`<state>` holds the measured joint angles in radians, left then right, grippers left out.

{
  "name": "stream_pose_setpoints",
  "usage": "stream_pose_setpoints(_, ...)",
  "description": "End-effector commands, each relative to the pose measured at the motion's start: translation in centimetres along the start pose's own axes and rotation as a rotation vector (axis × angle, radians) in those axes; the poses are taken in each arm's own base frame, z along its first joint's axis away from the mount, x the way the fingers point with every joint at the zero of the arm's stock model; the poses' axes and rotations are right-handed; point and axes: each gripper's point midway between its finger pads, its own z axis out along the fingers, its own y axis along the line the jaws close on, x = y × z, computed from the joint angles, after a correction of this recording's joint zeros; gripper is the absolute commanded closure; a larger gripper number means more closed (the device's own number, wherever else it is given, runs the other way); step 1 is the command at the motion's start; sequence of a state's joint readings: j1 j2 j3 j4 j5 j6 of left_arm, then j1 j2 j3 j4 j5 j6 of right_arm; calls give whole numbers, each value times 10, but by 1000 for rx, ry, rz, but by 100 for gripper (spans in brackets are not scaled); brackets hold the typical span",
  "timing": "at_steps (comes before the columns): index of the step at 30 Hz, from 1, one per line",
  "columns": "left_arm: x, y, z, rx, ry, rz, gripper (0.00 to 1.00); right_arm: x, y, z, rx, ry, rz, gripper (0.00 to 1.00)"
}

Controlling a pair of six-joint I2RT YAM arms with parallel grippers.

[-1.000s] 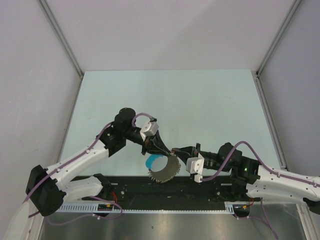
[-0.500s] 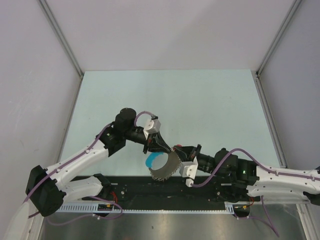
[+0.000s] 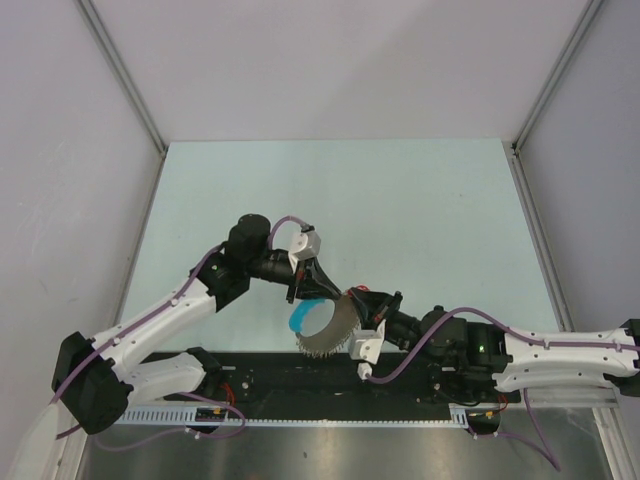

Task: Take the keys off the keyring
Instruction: Remove the key from the keyring.

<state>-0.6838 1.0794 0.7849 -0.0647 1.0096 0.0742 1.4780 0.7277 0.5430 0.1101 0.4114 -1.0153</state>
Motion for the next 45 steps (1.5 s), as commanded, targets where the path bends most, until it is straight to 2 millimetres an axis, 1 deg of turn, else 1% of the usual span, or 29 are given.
stream_pose_setpoints(1,-3,22,-9,-120,9,-28,100,-27,-53,-7,182,-73,55,97)
stream_pose_setpoints(3,-2,23,-9,-120,11,-28,99,-29,-55,-8,189,-83,62,89)
stream_pose_setpoints(5,-3,25,-10,-135,10,-26,100,-30,-53,-9,182,-90,67,89)
stream_pose_setpoints(6,-2,26,-10,-140,9,-37,100,-31,-51,-8,174,-94,69,94)
stream_pose_setpoints(8,-4,27,-11,-143,0,-37,100,-32,-43,-7,143,-94,74,99)
stream_pose_setpoints(9,-6,27,-11,-143,-4,-38,100,-34,-40,-6,129,-98,78,100)
stream_pose_setpoints(13,-10,27,-13,-148,-24,-45,100,-30,-26,-5,91,-68,111,100)
stream_pose_setpoints(16,-14,25,-15,-138,-45,-31,100,-23,-17,-4,71,-31,138,100)
stream_pose_setpoints(17,-14,23,-15,-133,-49,-58,100,-21,-15,-3,70,-19,145,100)
stream_pose_setpoints(22,-18,18,-16,-108,-66,-64,99,-16,-10,-2,71,9,205,100)
stream_pose_setpoints(27,-26,11,-17,-76,-102,-68,100,-7,-1,0,43,47,199,100)
stream_pose_setpoints(31,-27,9,-17,-72,-108,-84,99,-4,6,3,24,65,181,100)
stream_pose_setpoints(34,-23,8,-15,-56,-105,-104,100,-7,6,6,25,50,190,100)
stream_pose_setpoints(37,-23,7,-16,-54,-112,-112,100,-11,11,11,10,33,190,100)
stream_pose_setpoints(39,-25,6,-16,-58,-119,-113,100,-11,16,14,0,39,185,100)
stream_pose_setpoints(43,-22,6,-17,-64,-108,-115,100,-10,15,15,9,44,193,100)
stream_pose_setpoints(45,-18,7,-17,-68,-94,-119,100,-12,9,14,26,31,207,100)
